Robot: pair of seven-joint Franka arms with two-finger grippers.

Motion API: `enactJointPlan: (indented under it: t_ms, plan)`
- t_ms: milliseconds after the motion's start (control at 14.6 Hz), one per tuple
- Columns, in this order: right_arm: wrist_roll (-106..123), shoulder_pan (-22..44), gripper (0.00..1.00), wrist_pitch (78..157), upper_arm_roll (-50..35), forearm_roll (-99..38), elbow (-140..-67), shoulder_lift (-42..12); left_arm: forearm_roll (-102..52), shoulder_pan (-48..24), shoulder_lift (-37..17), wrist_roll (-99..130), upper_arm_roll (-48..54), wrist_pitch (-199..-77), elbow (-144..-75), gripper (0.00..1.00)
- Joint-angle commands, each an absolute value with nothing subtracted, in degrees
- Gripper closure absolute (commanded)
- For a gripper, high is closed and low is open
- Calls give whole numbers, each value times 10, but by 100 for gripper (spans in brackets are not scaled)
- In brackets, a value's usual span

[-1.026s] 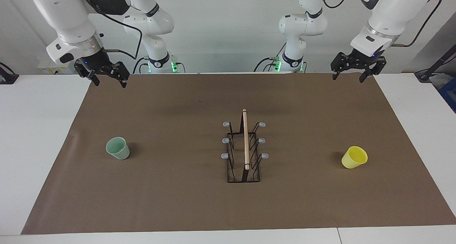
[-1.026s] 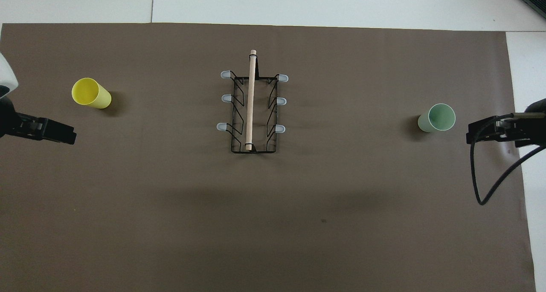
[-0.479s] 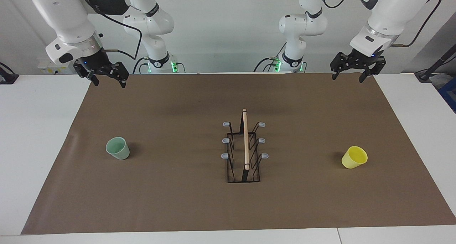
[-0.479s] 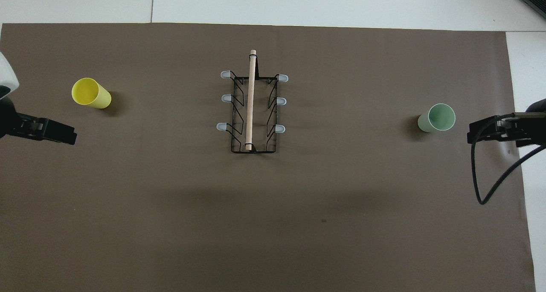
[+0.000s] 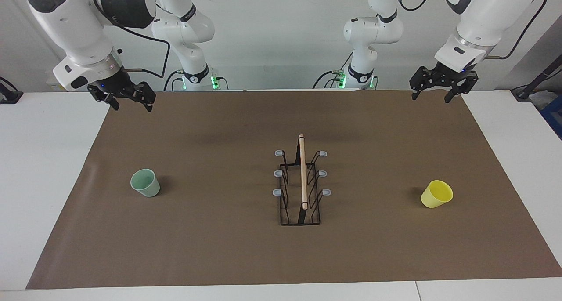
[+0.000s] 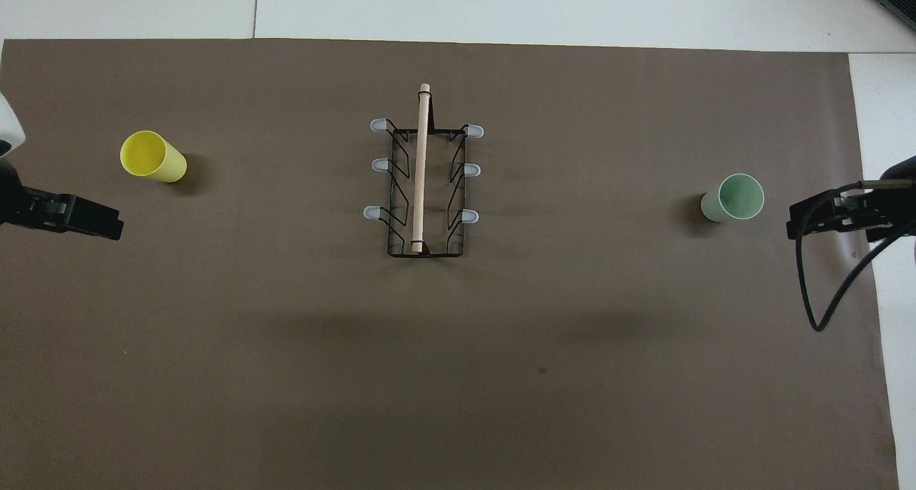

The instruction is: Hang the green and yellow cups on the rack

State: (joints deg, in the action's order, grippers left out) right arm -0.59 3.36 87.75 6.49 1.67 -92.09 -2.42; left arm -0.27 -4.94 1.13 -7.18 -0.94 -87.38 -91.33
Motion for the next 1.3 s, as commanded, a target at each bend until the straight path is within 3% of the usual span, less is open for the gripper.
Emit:
enactJointPlan:
  t_ms: [0, 205, 684, 957, 1231]
  plan:
    - [18, 13, 0, 874, 62, 15, -820, -131, -4, -39, -76, -69, -13, -866, -826, 0]
    - [22, 2, 0, 875, 58, 18, -727, -248, -6, -26, -172, -58, -31, -853, -723, 0]
    - [119, 11, 0, 897, 33, 66, -622, -411, -59, 6, -308, 92, -75, -904, -628, 0]
    - [238, 50, 0, 894, 15, 183, -634, -434, -69, 33, -387, 186, -80, -932, -590, 0]
    - [389, 71, 0, 894, 1, 263, -683, -432, -117, 49, -428, 369, -82, -1008, -596, 0]
